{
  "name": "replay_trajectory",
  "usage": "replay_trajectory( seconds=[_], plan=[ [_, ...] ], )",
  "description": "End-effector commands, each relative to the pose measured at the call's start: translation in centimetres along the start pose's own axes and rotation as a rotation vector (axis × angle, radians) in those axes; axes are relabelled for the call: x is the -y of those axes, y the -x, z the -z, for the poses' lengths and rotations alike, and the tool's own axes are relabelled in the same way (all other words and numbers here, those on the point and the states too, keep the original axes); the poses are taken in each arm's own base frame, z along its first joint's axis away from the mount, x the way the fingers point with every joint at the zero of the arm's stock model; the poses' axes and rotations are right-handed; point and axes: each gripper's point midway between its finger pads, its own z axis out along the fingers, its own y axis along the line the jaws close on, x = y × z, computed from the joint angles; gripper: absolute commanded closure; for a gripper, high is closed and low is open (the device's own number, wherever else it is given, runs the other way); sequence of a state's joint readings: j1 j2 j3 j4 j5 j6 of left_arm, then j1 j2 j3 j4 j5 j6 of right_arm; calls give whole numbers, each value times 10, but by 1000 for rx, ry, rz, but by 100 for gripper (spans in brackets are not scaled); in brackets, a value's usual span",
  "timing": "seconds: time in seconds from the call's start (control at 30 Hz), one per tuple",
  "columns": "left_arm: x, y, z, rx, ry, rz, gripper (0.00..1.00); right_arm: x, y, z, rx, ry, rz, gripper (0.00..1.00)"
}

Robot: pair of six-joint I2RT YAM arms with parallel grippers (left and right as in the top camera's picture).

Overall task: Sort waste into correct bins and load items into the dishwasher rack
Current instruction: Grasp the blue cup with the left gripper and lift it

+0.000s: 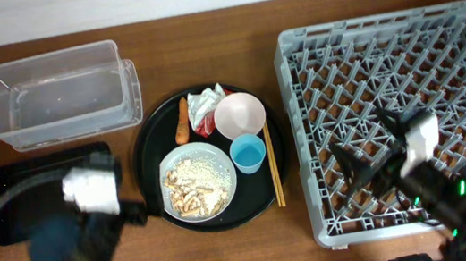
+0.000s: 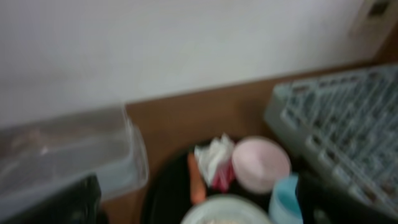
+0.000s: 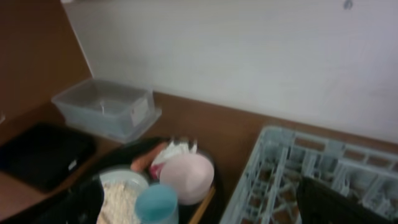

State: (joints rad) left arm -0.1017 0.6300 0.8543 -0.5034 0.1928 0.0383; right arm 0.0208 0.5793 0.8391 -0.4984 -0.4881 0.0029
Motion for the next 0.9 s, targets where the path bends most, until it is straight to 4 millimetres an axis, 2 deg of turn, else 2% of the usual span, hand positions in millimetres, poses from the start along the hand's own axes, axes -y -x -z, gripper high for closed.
replay_trajectory(
  seconds=[0.0,0.03,0.07,0.13,0.17,0.27,0.3,0.33,0.4,0.47,0.5,0.57,0.63,0.73,0.77,0.8,0.87],
  plan=[
    [23,36,-31,-134,-190,36,1,4,20,-20,-136,31,-82,2],
    [23,31,-40,-194,-206,56,1,2,15,-26,-191,65,-117,2],
    [25,20,-51,-262,-230,91,1,1,1,-33,-277,91,-170,2],
    [43,4,-66,-338,-357,142,1,7,-26,-43,-402,83,-243,2],
    [53,-10,-79,-393,-440,185,1,19,-51,-49,-506,21,-345,2],
    [54,-24,-93,-443,-459,210,1,50,-75,-48,-593,-191,-433,2],
    [54,-32,-99,-475,-446,210,16,60,-80,-44,-605,-265,-454,2],
    [55,-46,-104,-531,-421,205,20,67,-83,-41,-608,-322,-477,2],
    [66,-86,-115,-680,-359,141,23,69,-82,-41,-603,-341,-491,2],
    [84,-123,-136,-785,-299,16,24,69,-84,-41,-609,-342,-493,2],
    [94,-134,-146,-803,-298,-26,25,69,-87,-41,-623,-342,-498,2],
    [118,-158,-161,-840,-332,-76,33,68,-93,-39,-653,-344,-509,2],
    [118,-179,-171,-883,-268,-103,36,67,-98,-38,-676,-346,-517,2],
    [120,-187,-190,-858,-235,-129,38,69,-101,-41,-688,-346,-520,2],
    [120,-189,-191,-859,-233,-124,44,69,-103,-42,-695,-347,-523,2],
    [121,-195,-192,-874,-237,-121,53,69,-106,-43,-707,-348,-526,2],
    [121,-203,-193,-897,-237,-122,58,70,-110,-44,-728,-350,-533,2]
  ],
)
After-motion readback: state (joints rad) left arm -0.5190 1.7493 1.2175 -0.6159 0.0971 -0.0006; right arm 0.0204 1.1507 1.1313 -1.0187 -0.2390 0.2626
